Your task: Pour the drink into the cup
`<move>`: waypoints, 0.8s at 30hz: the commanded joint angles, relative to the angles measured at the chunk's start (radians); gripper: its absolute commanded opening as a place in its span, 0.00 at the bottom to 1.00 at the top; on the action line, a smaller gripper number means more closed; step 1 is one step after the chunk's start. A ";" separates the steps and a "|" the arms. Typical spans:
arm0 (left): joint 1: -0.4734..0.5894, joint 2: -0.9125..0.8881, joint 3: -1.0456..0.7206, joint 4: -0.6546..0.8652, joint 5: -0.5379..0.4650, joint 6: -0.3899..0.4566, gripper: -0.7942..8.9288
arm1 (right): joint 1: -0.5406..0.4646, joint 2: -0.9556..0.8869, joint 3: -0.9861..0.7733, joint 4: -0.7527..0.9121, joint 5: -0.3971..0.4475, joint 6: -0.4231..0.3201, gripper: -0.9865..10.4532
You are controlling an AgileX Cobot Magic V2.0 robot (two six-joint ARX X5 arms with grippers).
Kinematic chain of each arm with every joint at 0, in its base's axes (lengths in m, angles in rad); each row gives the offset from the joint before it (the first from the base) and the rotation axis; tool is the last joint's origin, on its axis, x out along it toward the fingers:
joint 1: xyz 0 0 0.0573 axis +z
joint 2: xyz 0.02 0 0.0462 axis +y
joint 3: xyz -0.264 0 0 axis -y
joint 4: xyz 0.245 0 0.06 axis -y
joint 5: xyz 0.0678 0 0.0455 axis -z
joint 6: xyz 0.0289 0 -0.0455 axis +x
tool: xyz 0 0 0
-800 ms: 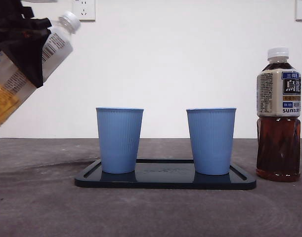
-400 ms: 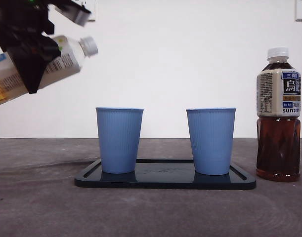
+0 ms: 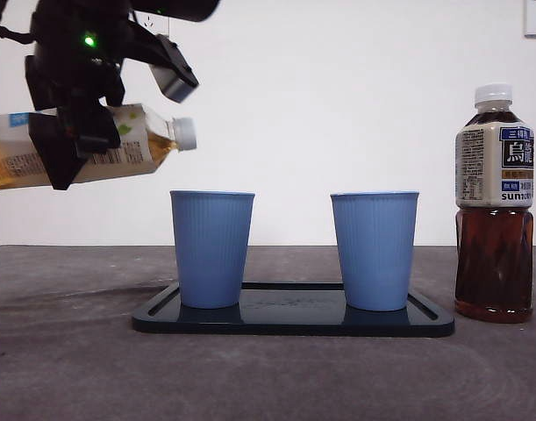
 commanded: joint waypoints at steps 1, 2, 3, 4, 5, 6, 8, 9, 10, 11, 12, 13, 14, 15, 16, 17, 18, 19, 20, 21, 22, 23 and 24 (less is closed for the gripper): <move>-0.021 0.022 0.033 0.008 -0.077 0.017 0.26 | 0.006 0.004 0.013 0.005 0.001 0.002 0.48; -0.024 0.027 0.033 0.008 -0.092 0.019 0.26 | 0.006 0.004 0.013 0.005 0.001 0.002 0.48; -0.026 0.033 0.033 0.007 -0.108 0.019 0.26 | 0.006 0.004 0.013 0.005 0.001 0.002 0.48; -0.026 0.035 0.033 0.006 -0.119 0.019 0.26 | 0.006 0.004 0.013 0.005 0.001 0.002 0.48; -0.026 0.038 0.033 0.007 -0.125 0.019 0.26 | 0.006 0.004 0.013 0.005 0.001 0.002 0.48; -0.026 0.038 0.033 0.007 -0.125 0.019 0.26 | 0.006 0.004 0.013 0.003 0.001 0.002 0.48; -0.026 0.038 0.033 0.007 -0.125 0.019 0.26 | 0.006 0.004 0.013 -0.002 0.001 0.002 0.48; -0.026 0.038 0.033 0.007 -0.126 0.019 0.26 | 0.006 0.004 0.013 -0.005 0.001 0.002 0.48; -0.026 0.038 0.033 0.007 -0.125 0.019 0.26 | 0.006 0.004 0.013 -0.006 0.001 0.002 0.48; -0.026 0.038 0.033 0.007 -0.125 0.019 0.26 | 0.006 0.004 0.013 -0.008 0.001 0.002 0.48; -0.026 0.038 0.033 0.007 -0.126 0.019 0.26 | 0.006 0.004 0.013 -0.010 0.001 0.002 0.48; -0.026 0.038 0.033 0.007 -0.126 0.019 0.26 | 0.006 0.004 0.013 -0.010 0.001 0.002 0.48; -0.026 0.038 0.033 0.007 -0.126 0.019 0.26 | 0.006 0.004 0.013 -0.010 0.001 0.002 0.48; -0.026 0.038 0.033 0.007 -0.125 0.019 0.26 | 0.006 0.004 0.013 -0.010 0.001 0.002 0.48; -0.026 0.038 0.033 0.007 -0.125 0.019 0.26 | 0.006 0.004 0.013 -0.010 0.001 0.002 0.48; -0.026 0.038 0.033 0.007 -0.125 0.019 0.26 | 0.006 0.004 0.013 -0.010 0.001 0.002 0.48; -0.026 0.038 0.033 0.006 -0.125 0.019 0.26 | 0.006 0.004 0.013 -0.010 0.001 0.002 0.48; -0.026 0.038 0.033 0.006 -0.125 0.019 0.26 | 0.006 0.004 0.013 -0.010 0.001 0.002 0.48; -0.026 0.038 0.033 0.006 -0.126 0.019 0.26 | 0.006 0.004 0.013 -0.010 0.001 0.002 0.48; -0.026 0.038 0.033 0.006 -0.126 0.019 0.26 | 0.006 0.004 0.013 -0.010 0.001 0.002 0.48; -0.026 0.038 0.033 0.006 -0.126 0.019 0.26 | 0.006 0.004 0.013 -0.010 0.001 0.002 0.48; -0.026 0.038 0.033 0.006 -0.126 0.019 0.26 | 0.006 0.004 0.013 -0.010 0.001 0.002 0.48; -0.026 0.038 0.033 0.006 -0.126 0.019 0.26 | 0.006 0.004 0.013 -0.010 0.001 0.002 0.48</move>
